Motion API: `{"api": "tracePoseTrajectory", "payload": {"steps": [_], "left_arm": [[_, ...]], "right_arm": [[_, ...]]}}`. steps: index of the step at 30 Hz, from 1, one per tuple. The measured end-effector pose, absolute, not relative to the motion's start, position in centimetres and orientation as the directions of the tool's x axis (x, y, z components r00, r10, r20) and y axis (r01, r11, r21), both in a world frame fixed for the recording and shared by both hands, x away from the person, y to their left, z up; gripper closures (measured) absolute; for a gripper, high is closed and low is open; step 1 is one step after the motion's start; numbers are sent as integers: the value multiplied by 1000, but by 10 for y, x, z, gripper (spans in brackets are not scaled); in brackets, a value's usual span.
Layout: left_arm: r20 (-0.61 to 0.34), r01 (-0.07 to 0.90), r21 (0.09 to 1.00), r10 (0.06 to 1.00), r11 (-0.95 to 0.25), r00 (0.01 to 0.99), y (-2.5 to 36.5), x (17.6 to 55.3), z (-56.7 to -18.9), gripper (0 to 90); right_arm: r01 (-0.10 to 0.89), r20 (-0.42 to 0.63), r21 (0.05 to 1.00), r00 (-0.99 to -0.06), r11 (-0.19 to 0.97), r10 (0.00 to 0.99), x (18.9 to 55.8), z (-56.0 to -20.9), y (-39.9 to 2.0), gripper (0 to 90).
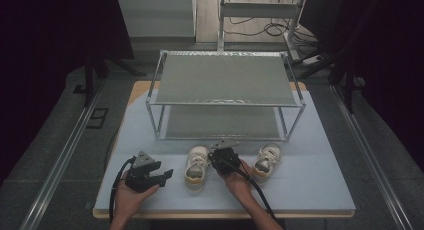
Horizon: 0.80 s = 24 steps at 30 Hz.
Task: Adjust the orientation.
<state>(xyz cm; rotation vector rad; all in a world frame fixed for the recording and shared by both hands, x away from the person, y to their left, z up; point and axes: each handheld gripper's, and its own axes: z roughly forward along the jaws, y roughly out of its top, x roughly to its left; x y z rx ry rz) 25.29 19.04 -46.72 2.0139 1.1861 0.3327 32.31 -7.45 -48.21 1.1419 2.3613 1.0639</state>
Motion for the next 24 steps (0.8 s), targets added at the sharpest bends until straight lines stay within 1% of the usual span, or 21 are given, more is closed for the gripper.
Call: {"api": "tracePoseTrajectory", "payload": {"steps": [8, 11, 16, 19, 22, 24], "left_arm": [[-149, 637, 718, 833, -280, 534, 190, 254, -469, 422], [-150, 636, 721, 835, -273, 529, 193, 254, -468, 422], [-149, 641, 718, 839, -273, 524, 194, 255, -470, 421], [-149, 642, 716, 838, -274, 525, 194, 256, -471, 420], [-148, 640, 721, 843, -266, 517, 196, 256, -471, 421], [-149, 640, 722, 846, -260, 512, 197, 256, -471, 421]], "right_arm": [[513, 10, 729, -670, 453, 742, 333, -482, -57, 889], [509, 17, 731, -679, 454, 734, 336, -482, -52, 887], [518, 31, 728, -680, 450, 733, 338, -482, -55, 836], [513, 21, 729, -679, 454, 734, 335, -481, -57, 832], [491, -14, 737, -676, 464, 737, 324, -477, -60, 833], [477, -11, 750, -683, 458, 730, 315, -472, -65, 841]]}}
